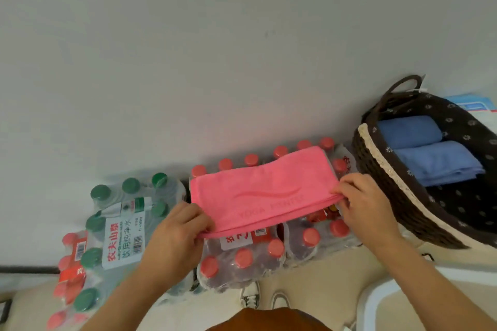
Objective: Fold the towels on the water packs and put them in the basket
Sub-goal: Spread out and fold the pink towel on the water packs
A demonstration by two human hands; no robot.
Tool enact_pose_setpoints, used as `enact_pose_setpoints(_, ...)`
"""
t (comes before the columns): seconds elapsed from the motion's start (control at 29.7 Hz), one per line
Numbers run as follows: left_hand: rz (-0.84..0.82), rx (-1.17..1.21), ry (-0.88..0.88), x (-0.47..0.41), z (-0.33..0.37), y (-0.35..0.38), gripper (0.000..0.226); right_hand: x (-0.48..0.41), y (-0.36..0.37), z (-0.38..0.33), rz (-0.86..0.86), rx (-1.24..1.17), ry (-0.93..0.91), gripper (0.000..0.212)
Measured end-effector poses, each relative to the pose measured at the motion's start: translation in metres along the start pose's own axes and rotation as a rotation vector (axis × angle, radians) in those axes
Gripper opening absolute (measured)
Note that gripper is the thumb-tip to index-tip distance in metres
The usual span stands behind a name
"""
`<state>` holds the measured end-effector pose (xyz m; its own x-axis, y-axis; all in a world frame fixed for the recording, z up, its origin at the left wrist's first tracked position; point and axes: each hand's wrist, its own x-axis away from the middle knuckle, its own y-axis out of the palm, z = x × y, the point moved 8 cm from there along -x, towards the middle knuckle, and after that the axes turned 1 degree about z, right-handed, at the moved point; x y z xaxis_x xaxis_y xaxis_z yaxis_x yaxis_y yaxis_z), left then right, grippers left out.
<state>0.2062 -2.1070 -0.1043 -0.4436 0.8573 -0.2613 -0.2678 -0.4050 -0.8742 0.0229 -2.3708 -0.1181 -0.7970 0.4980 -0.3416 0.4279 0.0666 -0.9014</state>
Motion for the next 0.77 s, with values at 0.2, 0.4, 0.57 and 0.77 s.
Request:
enact_pose_setpoints(0.2, -0.160, -0.005, -0.028, 0.026, 0.009, 0.019, 0.023, 0.023, -0.001, 0.000, -0.049, -0.057, -0.035, 0.027)
enact_pose_setpoints(0.4, -0.313, 0.001, -0.136, 0.043, 0.002, 0.027, 0.040, 0.030, 0.002, -0.003, -0.208, -0.078, -0.097, 0.025)
enact_pose_setpoints(0.57, -0.234, 0.037, -0.230, 0.035, 0.012, 0.017, 0.014, 0.030, 0.000, -0.006, -0.250, -0.030, -0.202, 0.028)
enact_pose_setpoints(0.77, -0.188, -0.052, -0.122, 0.033, 0.033, 0.027, 0.031, 0.033, -0.010, -0.013, -0.177, 0.013, -0.364, 0.021)
